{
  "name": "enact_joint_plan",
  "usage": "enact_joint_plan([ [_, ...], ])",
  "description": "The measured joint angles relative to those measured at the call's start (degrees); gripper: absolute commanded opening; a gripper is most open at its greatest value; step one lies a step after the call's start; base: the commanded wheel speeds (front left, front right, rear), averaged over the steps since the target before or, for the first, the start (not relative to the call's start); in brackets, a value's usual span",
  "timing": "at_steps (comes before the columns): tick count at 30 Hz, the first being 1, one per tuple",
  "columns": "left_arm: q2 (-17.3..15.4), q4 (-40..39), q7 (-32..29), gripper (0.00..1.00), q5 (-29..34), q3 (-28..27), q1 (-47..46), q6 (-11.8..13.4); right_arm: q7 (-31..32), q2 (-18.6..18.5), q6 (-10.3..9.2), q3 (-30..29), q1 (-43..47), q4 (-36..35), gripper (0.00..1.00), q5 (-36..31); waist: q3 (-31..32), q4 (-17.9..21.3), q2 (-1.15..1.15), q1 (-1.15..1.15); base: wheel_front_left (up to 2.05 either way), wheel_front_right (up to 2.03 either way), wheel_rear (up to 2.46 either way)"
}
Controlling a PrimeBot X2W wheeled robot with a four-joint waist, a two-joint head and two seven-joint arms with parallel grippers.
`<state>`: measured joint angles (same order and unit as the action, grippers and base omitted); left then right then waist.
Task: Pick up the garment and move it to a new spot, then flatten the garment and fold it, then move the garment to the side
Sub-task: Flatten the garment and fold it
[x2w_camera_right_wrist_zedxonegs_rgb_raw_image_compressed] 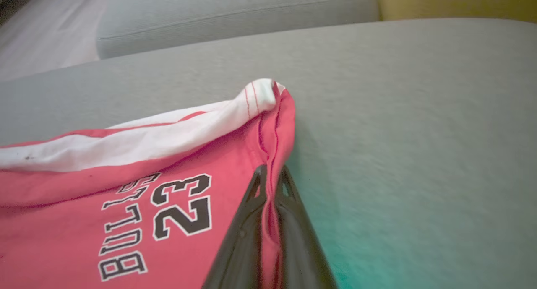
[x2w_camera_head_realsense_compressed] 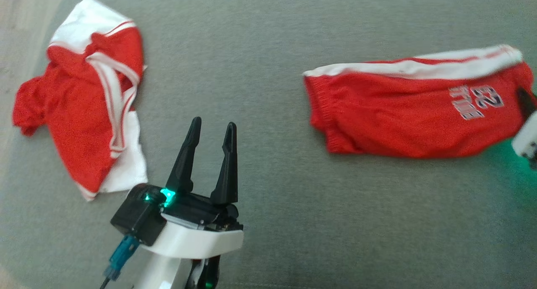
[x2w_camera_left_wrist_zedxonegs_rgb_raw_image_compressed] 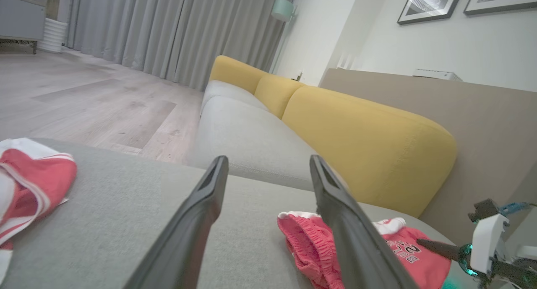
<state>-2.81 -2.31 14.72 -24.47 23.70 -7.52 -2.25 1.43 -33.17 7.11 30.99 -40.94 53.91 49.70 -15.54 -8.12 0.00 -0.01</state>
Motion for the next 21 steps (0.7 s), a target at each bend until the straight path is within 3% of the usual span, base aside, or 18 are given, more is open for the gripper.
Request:
enact_joint_plan([
  [9,0.0,-0.5,0.0,1.00,0.9,-0.6,-0.2,-1.3,-2.8,-3.5,0.00,-1.3,3.3,0.5,0.00,2.3,1.2,5.5,0.00,0.01,0.00,0.00,0.00],
  [15,0.0,0.2,0.0,1.00,0.9,-0.7,-0.2,-1.4,-5.3,-2.6,0.00,2.0,1.1,-7.5,0.00,0.9,2.1,6.3,0.00,0.01,0.00,0.00,0.00],
  [21,0.0,0.6,0.0,1.00,0.9,-0.7,-0.1,-1.8,-4.2,1.5,0.00,8.0,-2.0,-18.2,0.00,-1.9,3.8,5.5,0.00,0.01,0.00,0.00,0.00],
])
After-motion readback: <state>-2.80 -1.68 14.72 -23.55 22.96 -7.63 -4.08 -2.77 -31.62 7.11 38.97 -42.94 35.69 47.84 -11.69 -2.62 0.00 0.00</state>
